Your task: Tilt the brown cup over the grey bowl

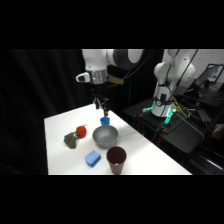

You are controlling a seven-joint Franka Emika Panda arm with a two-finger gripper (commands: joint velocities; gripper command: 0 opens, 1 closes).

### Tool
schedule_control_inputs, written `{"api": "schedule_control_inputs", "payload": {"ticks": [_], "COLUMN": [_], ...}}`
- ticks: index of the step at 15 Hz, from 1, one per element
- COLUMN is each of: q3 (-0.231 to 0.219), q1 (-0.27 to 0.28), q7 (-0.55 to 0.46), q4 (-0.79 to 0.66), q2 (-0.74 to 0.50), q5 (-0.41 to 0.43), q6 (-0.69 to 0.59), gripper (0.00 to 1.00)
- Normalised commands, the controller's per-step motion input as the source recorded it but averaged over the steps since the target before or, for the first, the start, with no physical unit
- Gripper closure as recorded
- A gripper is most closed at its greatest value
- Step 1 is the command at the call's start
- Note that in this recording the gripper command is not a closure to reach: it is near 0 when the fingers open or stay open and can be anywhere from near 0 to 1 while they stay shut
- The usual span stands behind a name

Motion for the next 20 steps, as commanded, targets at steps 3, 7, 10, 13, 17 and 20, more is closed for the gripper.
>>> {"api": "schedule_control_inputs", "payload": {"ticks": [3, 7, 10, 13, 17, 20], "q3": [0.057, 0.154, 0.152, 0.102, 0.082, 0.074], "q1": [0.040, 0.177, 0.181, 0.124, 0.082, 0.068], "q7": [0.08, 0.33, 0.29, 0.17, -0.01, -0.14], "q4": [-0.02, -0.01, 0.07, 0.16, 0.26, 0.28], "q2": [-0.03, -0.08, 0.00, 0.11, 0.20, 0.26], "q5": [-0.068, -0.206, -0.175, -0.134, 0.042, 0.131], "q6": [0.01, 0.02, 0.00, 0.01, 0.04, 0.16], "gripper": [0.00, 0.00, 0.00, 0.00, 0.00, 0.00]}}
